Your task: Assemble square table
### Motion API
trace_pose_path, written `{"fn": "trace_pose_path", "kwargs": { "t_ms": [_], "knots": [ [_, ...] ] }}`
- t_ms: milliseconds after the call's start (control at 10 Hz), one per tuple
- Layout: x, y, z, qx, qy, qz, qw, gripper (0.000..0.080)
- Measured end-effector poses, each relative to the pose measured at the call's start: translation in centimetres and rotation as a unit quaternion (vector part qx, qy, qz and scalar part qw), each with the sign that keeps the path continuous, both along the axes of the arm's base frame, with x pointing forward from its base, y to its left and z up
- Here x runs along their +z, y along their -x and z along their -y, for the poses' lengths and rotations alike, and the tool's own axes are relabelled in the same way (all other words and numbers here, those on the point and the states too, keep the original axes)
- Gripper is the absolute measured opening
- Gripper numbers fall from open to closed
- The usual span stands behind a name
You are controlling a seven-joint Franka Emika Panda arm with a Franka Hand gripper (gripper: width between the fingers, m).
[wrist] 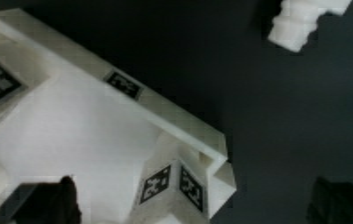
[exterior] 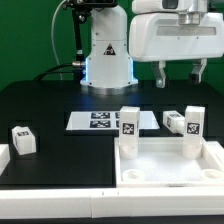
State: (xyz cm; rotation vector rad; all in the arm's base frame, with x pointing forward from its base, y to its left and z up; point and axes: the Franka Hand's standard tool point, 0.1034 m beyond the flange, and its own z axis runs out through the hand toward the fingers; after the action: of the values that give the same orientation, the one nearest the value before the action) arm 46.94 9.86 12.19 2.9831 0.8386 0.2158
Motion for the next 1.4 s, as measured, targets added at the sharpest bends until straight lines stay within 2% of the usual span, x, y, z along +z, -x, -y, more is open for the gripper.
{"fn": "trace_pose_path", "kwargs": {
  "t_ms": [300, 400, 500, 600, 700, 900, 1000, 1100, 1200, 1400],
  "knots": [
    [-0.3, 0.3, -0.1, -0.005, -0.001, -0.004, 1.000, 0.0649],
    [-1.4, 2.1, -1.0, -0.066, -0.006, -0.019, 0.998, 0.0649],
    [-3.3, 4.2, -2.0, -0.095, -0.006, -0.040, 0.995, 0.0649],
    [-5.2, 5.5, -2.7, -0.112, -0.008, -0.058, 0.992, 0.0649],
    [-5.6, 5.4, -3.0, -0.107, -0.010, -0.053, 0.993, 0.0649],
    [-5.5, 5.4, -2.9, -0.106, -0.010, -0.053, 0.993, 0.0649],
    [-6.1, 5.7, -2.7, -0.119, -0.013, -0.056, 0.991, 0.0649],
    [-7.9, 6.8, -2.0, -0.148, -0.015, -0.072, 0.986, 0.0649],
    [-9.6, 7.7, -2.3, -0.163, -0.013, -0.092, 0.982, 0.0649],
    [-11.1, 8.8, -3.3, -0.168, -0.009, -0.106, 0.980, 0.0649]
  ]
}}
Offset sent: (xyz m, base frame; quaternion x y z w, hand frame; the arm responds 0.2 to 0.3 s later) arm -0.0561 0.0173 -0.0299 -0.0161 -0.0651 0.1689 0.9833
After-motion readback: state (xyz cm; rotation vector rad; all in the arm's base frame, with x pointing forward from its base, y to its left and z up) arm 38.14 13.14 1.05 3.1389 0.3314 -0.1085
